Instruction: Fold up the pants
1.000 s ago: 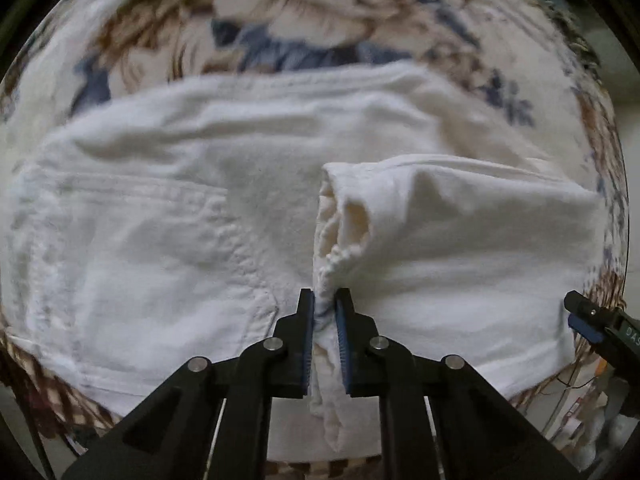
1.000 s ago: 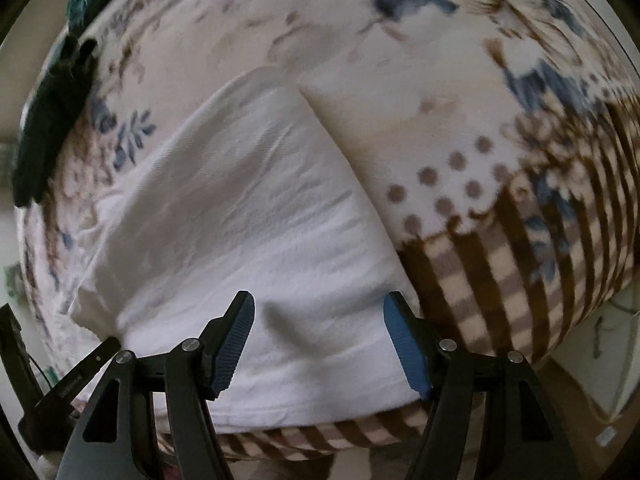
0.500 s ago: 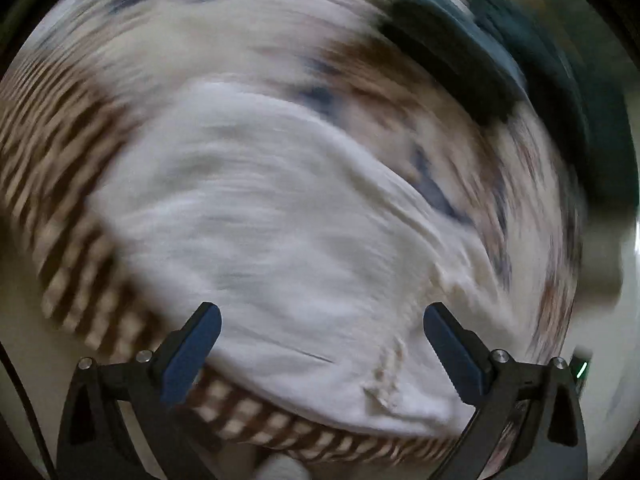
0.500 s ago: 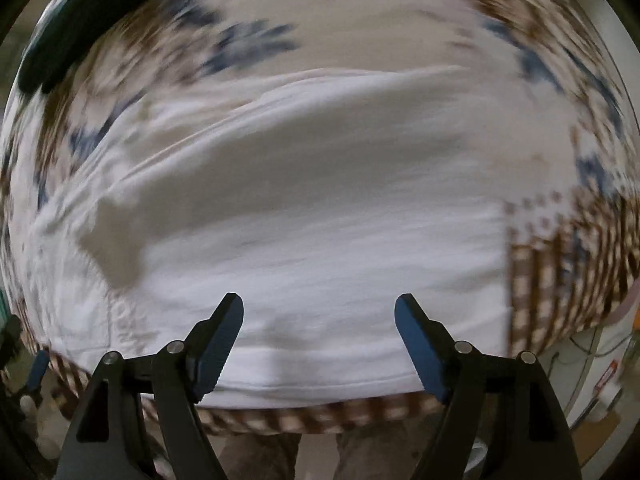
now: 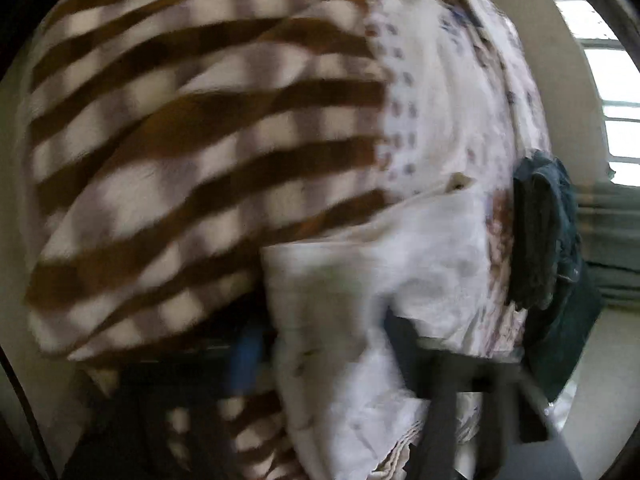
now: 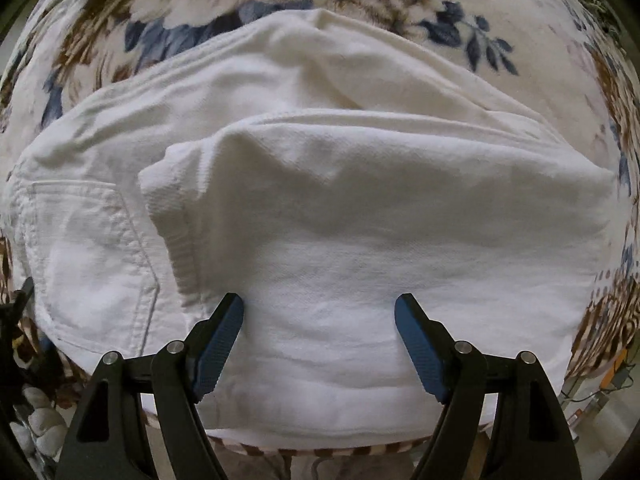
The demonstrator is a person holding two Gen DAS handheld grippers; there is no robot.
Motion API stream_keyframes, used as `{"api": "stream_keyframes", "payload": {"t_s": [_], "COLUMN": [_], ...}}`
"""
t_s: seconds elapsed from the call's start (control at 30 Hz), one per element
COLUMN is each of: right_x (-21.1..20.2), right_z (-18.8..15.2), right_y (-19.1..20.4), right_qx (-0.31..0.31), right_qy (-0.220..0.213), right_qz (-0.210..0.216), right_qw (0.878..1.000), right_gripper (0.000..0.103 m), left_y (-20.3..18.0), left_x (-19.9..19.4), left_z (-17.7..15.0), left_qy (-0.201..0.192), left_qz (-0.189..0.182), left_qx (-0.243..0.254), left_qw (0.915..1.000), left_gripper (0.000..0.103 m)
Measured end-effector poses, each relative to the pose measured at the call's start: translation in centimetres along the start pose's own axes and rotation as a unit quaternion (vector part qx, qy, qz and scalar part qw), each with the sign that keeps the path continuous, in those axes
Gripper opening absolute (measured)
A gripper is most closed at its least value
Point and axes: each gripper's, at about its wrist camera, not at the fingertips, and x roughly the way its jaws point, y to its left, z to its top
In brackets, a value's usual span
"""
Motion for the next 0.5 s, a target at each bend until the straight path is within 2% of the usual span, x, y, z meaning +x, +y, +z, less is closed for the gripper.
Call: {"api": "stream_keyframes", "payload": {"t_s": [0.03,0.13,0.2,0.27,0.3,0.37,0.4,0.47,0.5], "right_x": [0.1,0.0,0.2,-0.7,-0.7,-0.7,-0.7,-0.8,-0.7], "right_z": [0.0,0.3,-1.0,-0.4,-0.4,-0.3,-0.3,-0.4,-0.5], "right_y": [0.0,0.2,-0.5,-0.8,-1.0,-1.3,-1.6,-2.3,-2.7], "right_qx": [0.0,-0.001,0.0,0.004,0.005,0.009,0.01,0.017,0.021], "right_qy": [0.001,0.005,0.008,0.01,0.011,0.008,0.007,0.006,0.005], "right_qz": [0.0,-0.001,0.0,0.003,0.005,0.009,0.008,-0.002,-0.006], "right_qw": [1.0,1.0,1.0,1.0,1.0,1.0,1.0,1.0,1.0], "right_gripper": [0.081,0.08,0.081,0.081,0.081,0.081,0.081,0.081,0.081], "left_y": [-0.6,-1.9,-0.9,0.4,0.6,-0.1,-0.8,-2.5,-3.4], "left_x": [-0.7,-1.9,-1.6,-0.1,0.7,1.3,1.1,0.4,-0.1], "left_z": [0.0,-0.5,0.1,1.2,1.8,2.3,2.3,1.8,1.5], "left_qy": [-0.008,-0.023,-0.014,0.005,0.015,0.014,0.009,-0.006,-0.015], "left_qz": [0.002,-0.01,-0.018,-0.036,-0.045,-0.037,-0.027,-0.004,0.006], "left_qx": [0.014,0.061,0.052,0.026,0.017,0.029,0.046,0.084,0.105], "left_qw": [0.9999,0.9978,0.9984,0.999,0.9987,0.9988,0.9985,0.9965,0.9944], "left_gripper": [0.031,0.03,0.038,0.048,0.049,0.049,0.047,0.029,0.028]}}
